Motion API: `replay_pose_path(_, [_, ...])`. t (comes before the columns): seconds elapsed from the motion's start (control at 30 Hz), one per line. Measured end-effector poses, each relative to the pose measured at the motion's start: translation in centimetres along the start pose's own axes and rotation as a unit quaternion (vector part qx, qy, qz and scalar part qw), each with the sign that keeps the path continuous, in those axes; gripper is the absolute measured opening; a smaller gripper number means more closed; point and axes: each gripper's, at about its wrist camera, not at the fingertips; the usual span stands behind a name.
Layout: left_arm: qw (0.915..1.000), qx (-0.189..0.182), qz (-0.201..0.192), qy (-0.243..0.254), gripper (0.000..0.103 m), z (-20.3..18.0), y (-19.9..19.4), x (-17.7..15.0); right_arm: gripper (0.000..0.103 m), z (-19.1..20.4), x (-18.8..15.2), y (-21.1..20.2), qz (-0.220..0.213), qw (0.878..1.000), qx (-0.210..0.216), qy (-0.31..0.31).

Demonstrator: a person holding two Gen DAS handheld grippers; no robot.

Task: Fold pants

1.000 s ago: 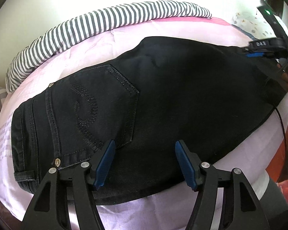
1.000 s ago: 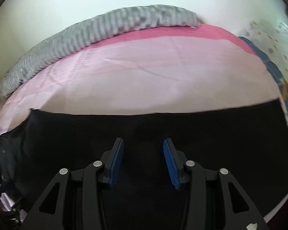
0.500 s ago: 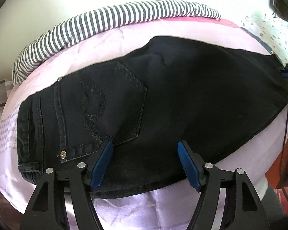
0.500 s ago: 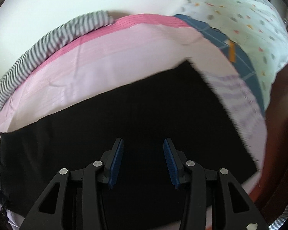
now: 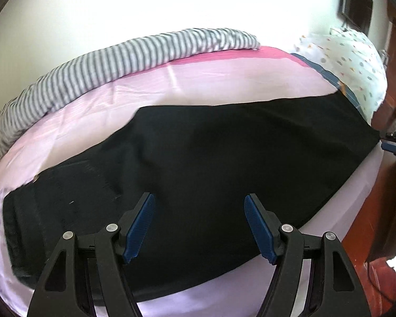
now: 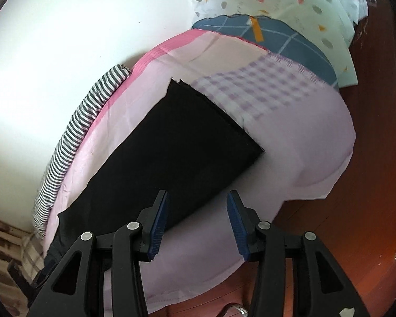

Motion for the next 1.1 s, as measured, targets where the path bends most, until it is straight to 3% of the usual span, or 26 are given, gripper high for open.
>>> replay_pose_path(0.2, [0.9996, -0.016, 0.01, 0.023, 0.071, -2.5, 1.7, 0.9, 0.043, -1.3, -0.3, 1.2, -0.004, 1.0, 0.022, 0.016])
replay_pose_path(0.4, [0.9991, -0.022, 0.019, 0.031, 0.071, -3.6, 2.5, 1.1, 0.04, -2.1, 1.0, 1.9, -0.035, 0.998, 0.039, 0.036])
replay_pose_path(0.6, [0.9983, -0.039, 0.014, 0.04, 0.071, -5.3, 3.4, 2.2, 0.024, -3.5, 2.5, 3.3, -0.044, 0.994, 0.071, 0.07])
replay_pose_path(0.67, [0.9976, -0.045, 0.019, 0.05, 0.071, -6.1, 4.1, 2.4, 0.011, -3.9, 2.7, 3.7, -0.038, 0.993, 0.078, 0.082])
replay_pose_path(0.77, [0.9968, -0.047, 0.023, 0.06, 0.071, -7.0, 4.9, 2.5, 0.01, -4.6, 2.7, 3.8, -0.03, 0.989, 0.095, 0.113])
replay_pose_path(0.9, [0.9958, -0.051, 0.046, 0.061, 0.071, -7.2, 6.7, 2.1, 0.009, -3.9, 2.8, 2.9, -0.032, 0.985, 0.113, 0.127])
replay_pose_path(1.0, [0.996, -0.033, 0.065, 0.052, 0.071, -6.5, 8.2, 1.6, 0.009, -2.4, 3.2, 1.9, -0.034, 0.981, 0.139, 0.129])
replay_pose_path(1.1, [0.9971, -0.044, 0.058, 0.022, 0.071, -5.2, 7.6, 1.6, 0.009, 0.8, 3.7, 0.6, -0.036, 0.982, 0.153, 0.1])
Point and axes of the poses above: each gripper's, at about its wrist camera, not at the fingertips, and y roughly the way its jaws point, z to its left, x to its top, and after that the axes turned 11 degrees about -x, right-handed
